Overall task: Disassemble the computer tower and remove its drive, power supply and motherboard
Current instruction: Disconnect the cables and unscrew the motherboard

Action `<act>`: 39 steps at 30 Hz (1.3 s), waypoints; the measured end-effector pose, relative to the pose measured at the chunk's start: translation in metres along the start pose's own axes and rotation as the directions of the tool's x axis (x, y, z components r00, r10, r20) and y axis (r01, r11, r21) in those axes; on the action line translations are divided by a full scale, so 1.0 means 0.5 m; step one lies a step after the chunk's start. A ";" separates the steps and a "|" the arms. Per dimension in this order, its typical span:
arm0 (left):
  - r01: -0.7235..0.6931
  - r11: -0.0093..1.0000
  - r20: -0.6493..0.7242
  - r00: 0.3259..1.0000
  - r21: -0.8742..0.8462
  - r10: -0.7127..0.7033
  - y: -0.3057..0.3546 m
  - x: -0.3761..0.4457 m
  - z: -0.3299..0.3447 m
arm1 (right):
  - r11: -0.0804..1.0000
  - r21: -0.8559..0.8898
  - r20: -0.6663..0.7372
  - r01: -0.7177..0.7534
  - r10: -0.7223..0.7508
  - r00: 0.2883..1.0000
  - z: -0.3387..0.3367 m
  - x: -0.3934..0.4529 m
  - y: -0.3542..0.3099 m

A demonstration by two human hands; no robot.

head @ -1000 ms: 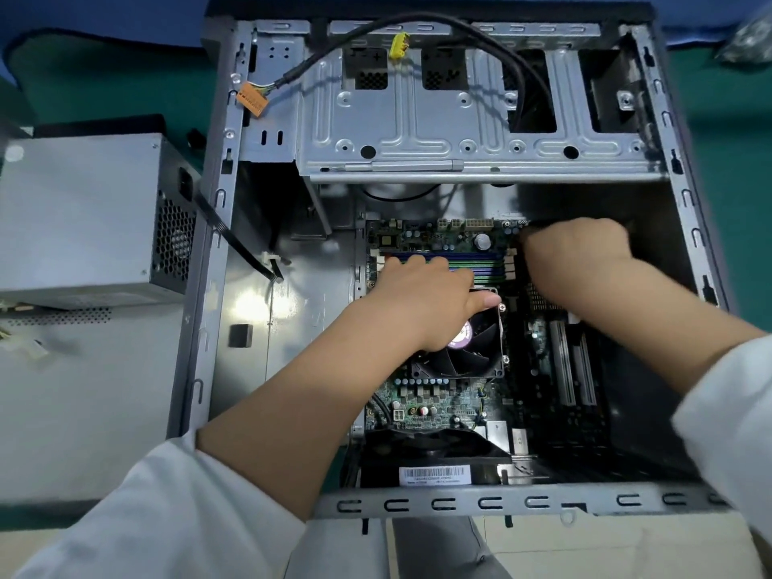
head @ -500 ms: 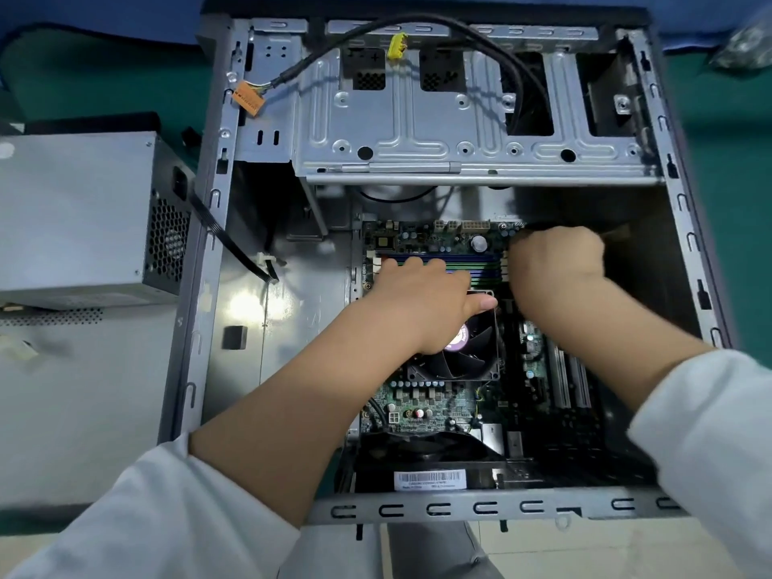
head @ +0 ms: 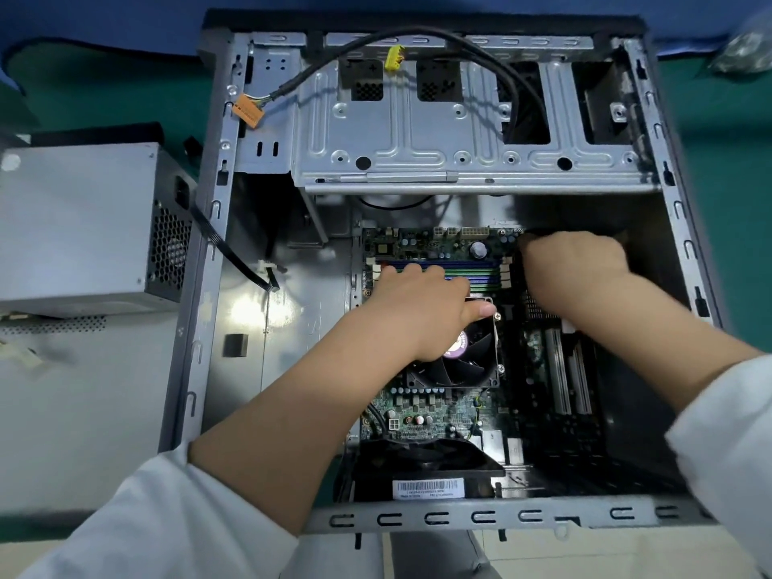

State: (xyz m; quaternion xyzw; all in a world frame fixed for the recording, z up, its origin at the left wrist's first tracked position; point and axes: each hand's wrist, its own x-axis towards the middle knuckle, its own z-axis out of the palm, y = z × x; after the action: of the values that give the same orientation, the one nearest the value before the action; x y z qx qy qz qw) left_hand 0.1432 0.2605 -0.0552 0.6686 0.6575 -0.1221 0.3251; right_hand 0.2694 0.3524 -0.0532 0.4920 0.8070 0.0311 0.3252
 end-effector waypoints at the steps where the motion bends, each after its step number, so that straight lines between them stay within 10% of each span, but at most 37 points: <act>1: 0.000 1.000 0.000 1.000 -0.003 0.000 0.000 0.000 -0.001 | 0.999 0.046 0.020 -0.016 0.015 1.000 -0.001 0.001 0.010; 39: -0.002 1.000 0.028 1.000 0.011 0.002 -0.003 0.001 -0.002 | 0.991 -0.134 0.072 0.020 -0.010 0.997 -0.028 -0.011 -0.025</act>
State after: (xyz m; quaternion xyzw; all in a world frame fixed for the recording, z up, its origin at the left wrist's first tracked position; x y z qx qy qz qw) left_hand 0.1416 0.2615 -0.0549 0.6693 0.6516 -0.1349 0.3305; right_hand 0.2535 0.3454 -0.0439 0.4635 0.7946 0.0654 0.3866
